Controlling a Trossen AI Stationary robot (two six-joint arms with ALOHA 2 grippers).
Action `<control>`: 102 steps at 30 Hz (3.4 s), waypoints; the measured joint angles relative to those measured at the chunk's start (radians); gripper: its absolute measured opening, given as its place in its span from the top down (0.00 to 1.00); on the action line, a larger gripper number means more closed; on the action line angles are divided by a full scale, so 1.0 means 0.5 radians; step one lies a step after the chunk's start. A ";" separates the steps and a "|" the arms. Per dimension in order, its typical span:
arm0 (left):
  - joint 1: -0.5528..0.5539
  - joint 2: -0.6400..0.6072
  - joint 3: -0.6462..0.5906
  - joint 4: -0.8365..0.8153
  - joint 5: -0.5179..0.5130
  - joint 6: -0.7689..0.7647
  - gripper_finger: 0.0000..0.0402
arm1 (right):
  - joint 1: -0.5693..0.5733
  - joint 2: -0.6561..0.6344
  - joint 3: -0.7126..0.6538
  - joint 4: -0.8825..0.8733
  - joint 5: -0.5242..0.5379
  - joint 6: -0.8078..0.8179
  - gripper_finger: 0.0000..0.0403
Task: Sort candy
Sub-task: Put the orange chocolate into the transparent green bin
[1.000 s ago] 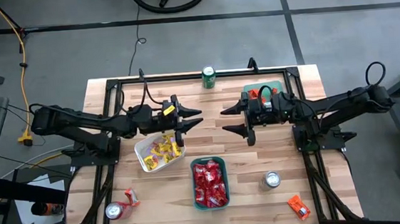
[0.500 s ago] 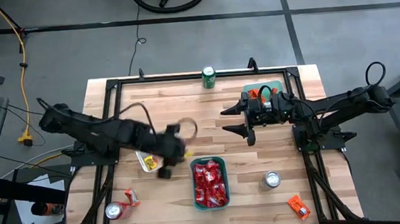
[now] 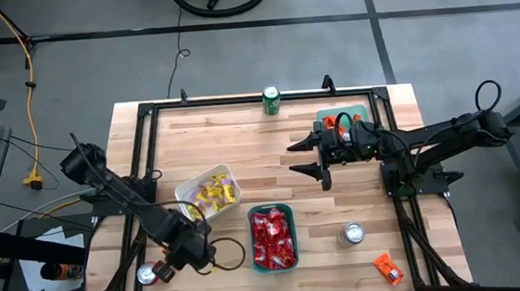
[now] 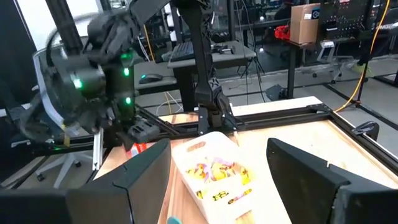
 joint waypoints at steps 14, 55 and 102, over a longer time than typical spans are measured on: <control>0.227 0.383 -0.282 -0.023 0.461 -0.138 0.69 | 0.000 0.000 -0.001 -0.042 0.001 0.003 0.36; 0.132 0.278 -0.249 -0.313 0.261 -1.946 0.69 | 0.000 0.000 -0.001 -0.174 0.001 0.002 0.36; -0.082 0.285 -0.496 0.211 0.250 -2.463 0.74 | 0.000 0.000 -0.001 -0.233 0.001 0.049 0.36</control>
